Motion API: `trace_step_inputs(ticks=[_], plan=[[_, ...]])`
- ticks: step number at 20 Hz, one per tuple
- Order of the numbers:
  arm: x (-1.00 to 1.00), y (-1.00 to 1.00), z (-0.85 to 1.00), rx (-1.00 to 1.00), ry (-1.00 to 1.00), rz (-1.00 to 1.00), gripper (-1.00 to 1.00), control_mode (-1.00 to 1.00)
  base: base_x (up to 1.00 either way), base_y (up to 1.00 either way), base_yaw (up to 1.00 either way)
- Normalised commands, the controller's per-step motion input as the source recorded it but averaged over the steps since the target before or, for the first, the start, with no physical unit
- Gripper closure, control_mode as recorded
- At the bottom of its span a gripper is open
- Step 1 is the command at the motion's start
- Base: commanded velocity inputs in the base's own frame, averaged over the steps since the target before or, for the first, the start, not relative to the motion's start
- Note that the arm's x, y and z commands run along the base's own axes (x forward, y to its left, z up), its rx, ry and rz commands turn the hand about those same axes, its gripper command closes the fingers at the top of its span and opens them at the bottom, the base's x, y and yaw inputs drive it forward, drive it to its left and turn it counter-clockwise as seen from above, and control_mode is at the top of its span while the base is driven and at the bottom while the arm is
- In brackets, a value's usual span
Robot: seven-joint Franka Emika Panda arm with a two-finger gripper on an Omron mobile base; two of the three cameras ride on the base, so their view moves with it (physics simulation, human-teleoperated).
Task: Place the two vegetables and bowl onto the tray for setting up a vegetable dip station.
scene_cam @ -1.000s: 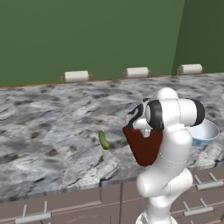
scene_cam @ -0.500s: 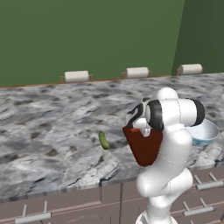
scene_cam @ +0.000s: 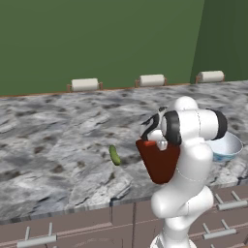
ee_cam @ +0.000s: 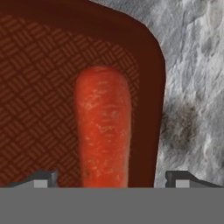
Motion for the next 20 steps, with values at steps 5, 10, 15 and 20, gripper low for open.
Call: trace_step_inputs(ticks=[5, 10, 15, 20], plan=[[-0.18, -0.10, 0.19, 0.00, 0.00, 0.04, -1.00, -1.00, 0.00, 0.00, 0.00], [-0.25, -0.02, 0.30, -0.01, 0.00, 0.05, -1.00, -1.00, 0.00, 0.00, 0.00], [-0.48, 0.03, 0.26, -0.03, 0.00, 0.08, -1.00, -1.00, 0.00, 0.00, 0.00], [-0.61, 0.08, 0.30, -0.04, 0.00, 0.13, -1.00, -1.00, 0.00, 0.00, 0.00]])
